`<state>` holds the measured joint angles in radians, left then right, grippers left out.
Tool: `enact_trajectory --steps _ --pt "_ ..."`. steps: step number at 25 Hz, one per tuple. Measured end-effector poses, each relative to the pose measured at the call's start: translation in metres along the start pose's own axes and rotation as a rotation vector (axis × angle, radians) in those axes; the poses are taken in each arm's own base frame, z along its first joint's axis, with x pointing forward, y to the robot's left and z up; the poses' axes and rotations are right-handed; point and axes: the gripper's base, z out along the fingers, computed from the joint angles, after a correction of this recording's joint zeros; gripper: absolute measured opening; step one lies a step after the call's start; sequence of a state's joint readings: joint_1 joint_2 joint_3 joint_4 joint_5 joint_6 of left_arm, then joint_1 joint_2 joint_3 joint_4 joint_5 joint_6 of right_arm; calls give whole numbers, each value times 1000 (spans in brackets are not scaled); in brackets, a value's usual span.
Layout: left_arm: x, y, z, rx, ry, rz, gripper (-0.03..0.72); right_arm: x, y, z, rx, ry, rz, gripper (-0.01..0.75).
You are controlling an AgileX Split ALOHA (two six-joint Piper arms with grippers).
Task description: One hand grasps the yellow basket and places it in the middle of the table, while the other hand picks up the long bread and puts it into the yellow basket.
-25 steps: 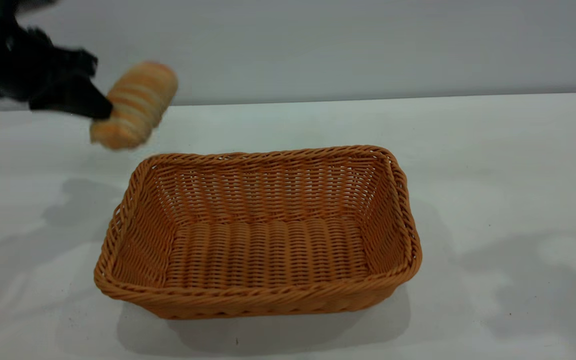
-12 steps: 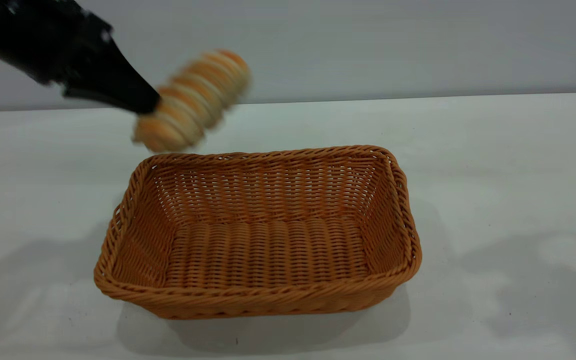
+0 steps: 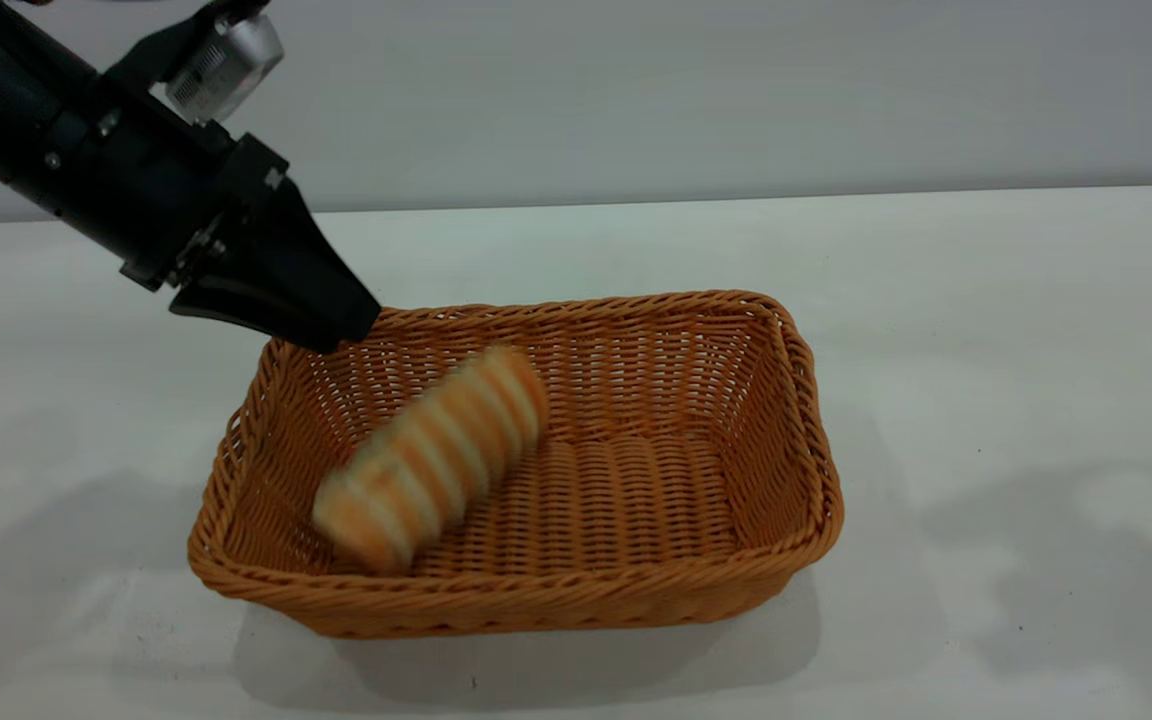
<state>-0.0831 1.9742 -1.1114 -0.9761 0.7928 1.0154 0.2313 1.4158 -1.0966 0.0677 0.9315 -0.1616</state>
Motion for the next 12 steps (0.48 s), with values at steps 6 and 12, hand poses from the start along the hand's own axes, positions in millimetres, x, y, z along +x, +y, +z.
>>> enact_trajectory --steps 6,12 --pt "-8 -17 -43 -189 48 -25 606 4 1 -9 2 -4 -1 496" --pt "7 -61 -127 -529 24 -38 528 24 1 -56 62 -60 8 496"
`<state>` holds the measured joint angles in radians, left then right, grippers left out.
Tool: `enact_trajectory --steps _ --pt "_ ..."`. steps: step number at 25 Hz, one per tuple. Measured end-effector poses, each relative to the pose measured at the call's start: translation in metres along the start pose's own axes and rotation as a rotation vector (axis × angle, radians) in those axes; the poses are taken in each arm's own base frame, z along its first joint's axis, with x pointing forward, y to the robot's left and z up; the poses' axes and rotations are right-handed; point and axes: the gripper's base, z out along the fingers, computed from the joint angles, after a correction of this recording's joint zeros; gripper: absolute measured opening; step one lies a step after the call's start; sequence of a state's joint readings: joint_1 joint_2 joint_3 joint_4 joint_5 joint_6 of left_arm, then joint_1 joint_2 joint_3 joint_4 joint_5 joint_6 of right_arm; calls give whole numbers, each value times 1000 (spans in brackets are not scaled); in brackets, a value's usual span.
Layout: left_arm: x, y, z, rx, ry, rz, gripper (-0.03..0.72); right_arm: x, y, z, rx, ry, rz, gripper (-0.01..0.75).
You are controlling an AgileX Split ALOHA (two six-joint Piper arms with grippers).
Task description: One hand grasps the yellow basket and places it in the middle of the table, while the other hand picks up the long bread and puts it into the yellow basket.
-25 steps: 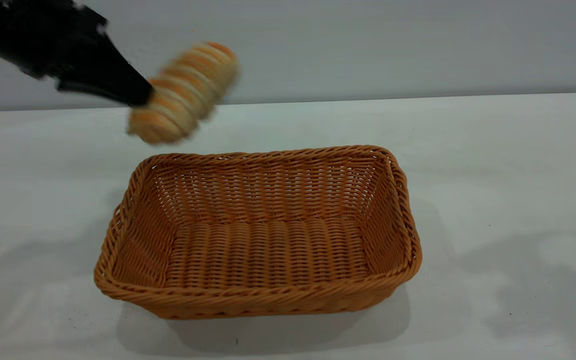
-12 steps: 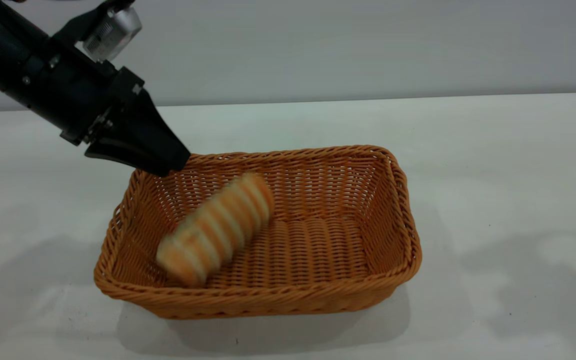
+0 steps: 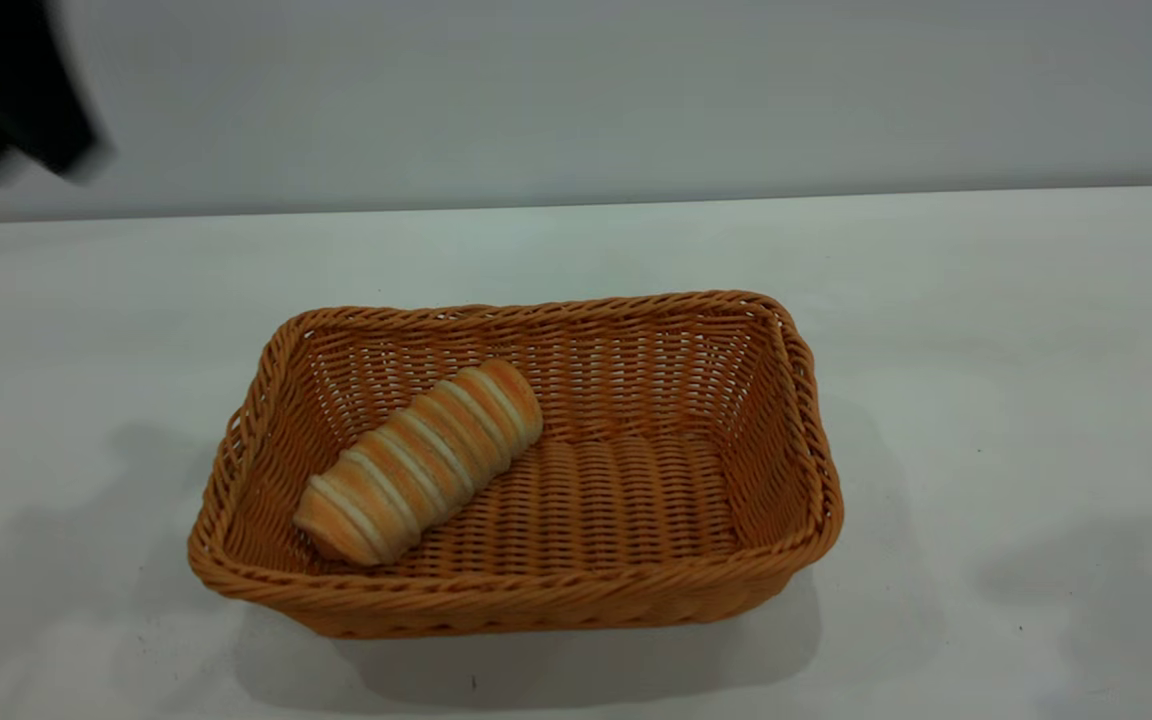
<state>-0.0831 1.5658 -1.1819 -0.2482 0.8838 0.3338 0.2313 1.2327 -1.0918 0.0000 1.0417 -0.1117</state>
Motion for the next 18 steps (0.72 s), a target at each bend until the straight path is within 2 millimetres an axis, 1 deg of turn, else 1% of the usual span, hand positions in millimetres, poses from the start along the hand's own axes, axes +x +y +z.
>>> enact_trajectory --steps 3,5,6,9,10,13,16,18 --pt "23 -4 -53 -133 -42 -21 491 21 0 -19 32 -17 0 496" --pt "43 -6 -80 -227 -68 -50 483 38 1 -31 40 -45 10 496" --pt "54 -8 -93 -261 -82 -65 481 48 2 -36 41 -62 14 496" --pt "90 -17 -122 -317 -127 -111 477 79 7 -48 31 -97 29 496" --pt "103 -21 -129 -321 -153 -118 477 89 8 -50 28 -100 31 496" --pt "142 -31 -140 -331 -224 -123 477 120 12 -59 29 -149 33 496" --pt "177 -39 -141 -338 -284 -121 477 144 15 -64 34 -205 33 496" --pt "198 -42 -137 -342 -308 -120 477 158 17 -65 29 -234 36 496"
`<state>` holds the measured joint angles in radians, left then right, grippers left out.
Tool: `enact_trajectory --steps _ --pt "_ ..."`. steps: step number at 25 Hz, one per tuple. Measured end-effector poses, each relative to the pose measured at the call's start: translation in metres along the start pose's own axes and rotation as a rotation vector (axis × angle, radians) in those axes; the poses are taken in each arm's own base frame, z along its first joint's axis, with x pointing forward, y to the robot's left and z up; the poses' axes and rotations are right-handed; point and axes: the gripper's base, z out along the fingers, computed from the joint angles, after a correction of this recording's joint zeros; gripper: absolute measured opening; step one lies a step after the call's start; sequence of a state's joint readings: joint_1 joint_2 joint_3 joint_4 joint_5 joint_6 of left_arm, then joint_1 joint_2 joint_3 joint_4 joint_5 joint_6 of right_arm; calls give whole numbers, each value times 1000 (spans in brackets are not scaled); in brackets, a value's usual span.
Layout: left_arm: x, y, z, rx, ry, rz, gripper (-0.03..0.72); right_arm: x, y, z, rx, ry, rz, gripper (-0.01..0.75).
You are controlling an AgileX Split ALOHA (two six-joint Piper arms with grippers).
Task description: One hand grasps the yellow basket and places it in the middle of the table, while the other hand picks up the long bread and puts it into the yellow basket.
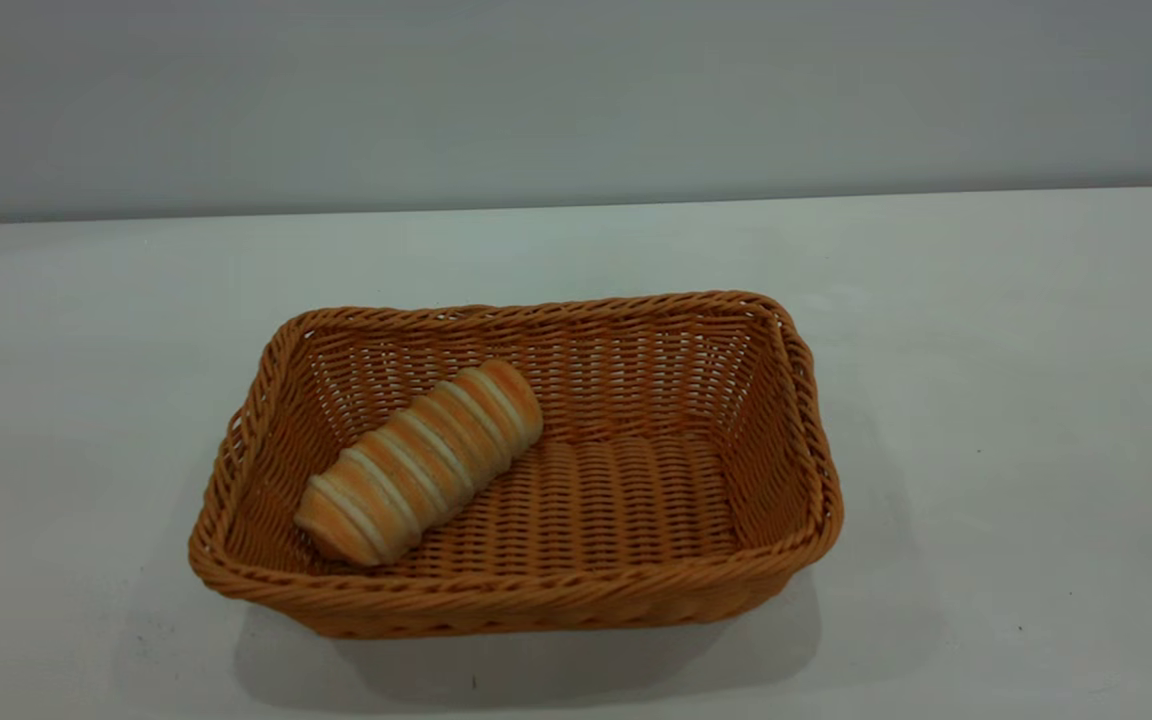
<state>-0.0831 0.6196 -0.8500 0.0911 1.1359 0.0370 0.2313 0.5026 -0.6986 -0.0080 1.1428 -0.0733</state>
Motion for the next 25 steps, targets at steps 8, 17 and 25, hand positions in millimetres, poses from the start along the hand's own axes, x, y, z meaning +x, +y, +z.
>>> enact_trajectory --steps 8,17,25 --pt "71 -5 -2 -6 -109 -50 477 48 6 1 -23 -62 12 496" --pt "114 -9 15 -7 -189 -83 476 72 7 5 -6 -149 4 496" --pt "119 -10 20 -3 -217 -91 476 72 7 6 -5 -148 4 496"
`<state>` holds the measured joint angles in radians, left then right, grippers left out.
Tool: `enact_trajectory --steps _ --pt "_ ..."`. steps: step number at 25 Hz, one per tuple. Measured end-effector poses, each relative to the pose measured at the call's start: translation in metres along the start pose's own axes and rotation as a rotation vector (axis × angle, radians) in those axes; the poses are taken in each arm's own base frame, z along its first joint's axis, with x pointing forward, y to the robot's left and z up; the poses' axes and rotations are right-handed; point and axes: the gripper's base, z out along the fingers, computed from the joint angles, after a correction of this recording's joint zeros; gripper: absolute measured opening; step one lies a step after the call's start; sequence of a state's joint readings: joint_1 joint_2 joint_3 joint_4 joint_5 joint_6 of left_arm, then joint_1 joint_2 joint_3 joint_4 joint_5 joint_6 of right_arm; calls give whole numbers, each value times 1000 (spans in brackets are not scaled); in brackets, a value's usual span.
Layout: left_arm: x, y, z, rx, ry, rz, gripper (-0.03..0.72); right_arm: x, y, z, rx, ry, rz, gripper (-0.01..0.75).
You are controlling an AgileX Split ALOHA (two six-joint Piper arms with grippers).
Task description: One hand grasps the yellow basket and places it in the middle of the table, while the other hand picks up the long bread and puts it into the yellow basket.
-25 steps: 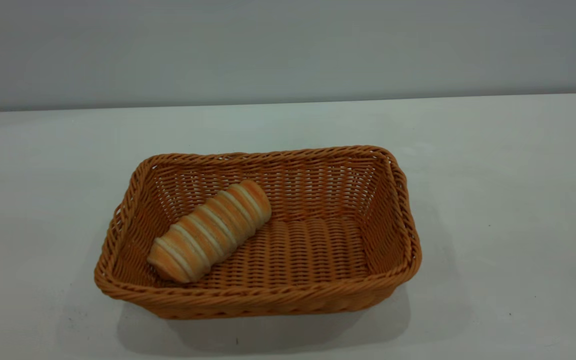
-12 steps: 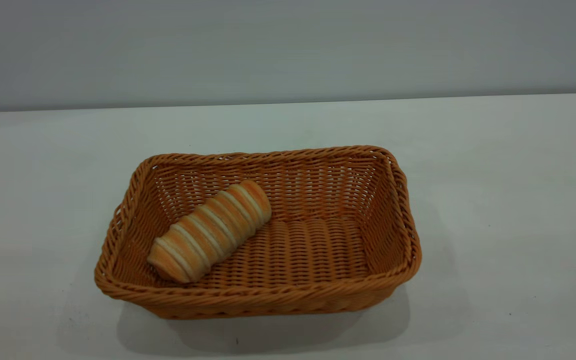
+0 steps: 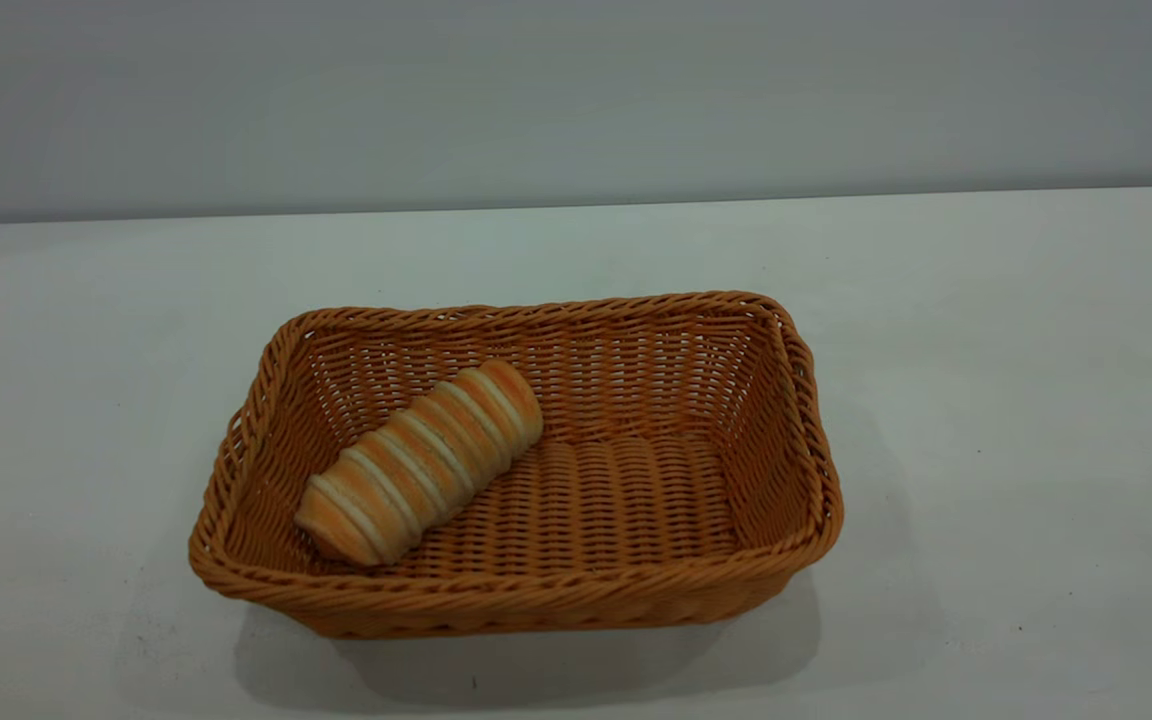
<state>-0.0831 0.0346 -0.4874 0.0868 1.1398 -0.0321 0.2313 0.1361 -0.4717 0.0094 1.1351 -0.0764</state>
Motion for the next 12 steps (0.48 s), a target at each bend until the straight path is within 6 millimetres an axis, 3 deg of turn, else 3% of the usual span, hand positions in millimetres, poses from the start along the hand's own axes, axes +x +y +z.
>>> enact_trajectory --steps 12 --pt "0 -2 0 17 -1 -5 476 2 0 -3 8 -25 5 496"
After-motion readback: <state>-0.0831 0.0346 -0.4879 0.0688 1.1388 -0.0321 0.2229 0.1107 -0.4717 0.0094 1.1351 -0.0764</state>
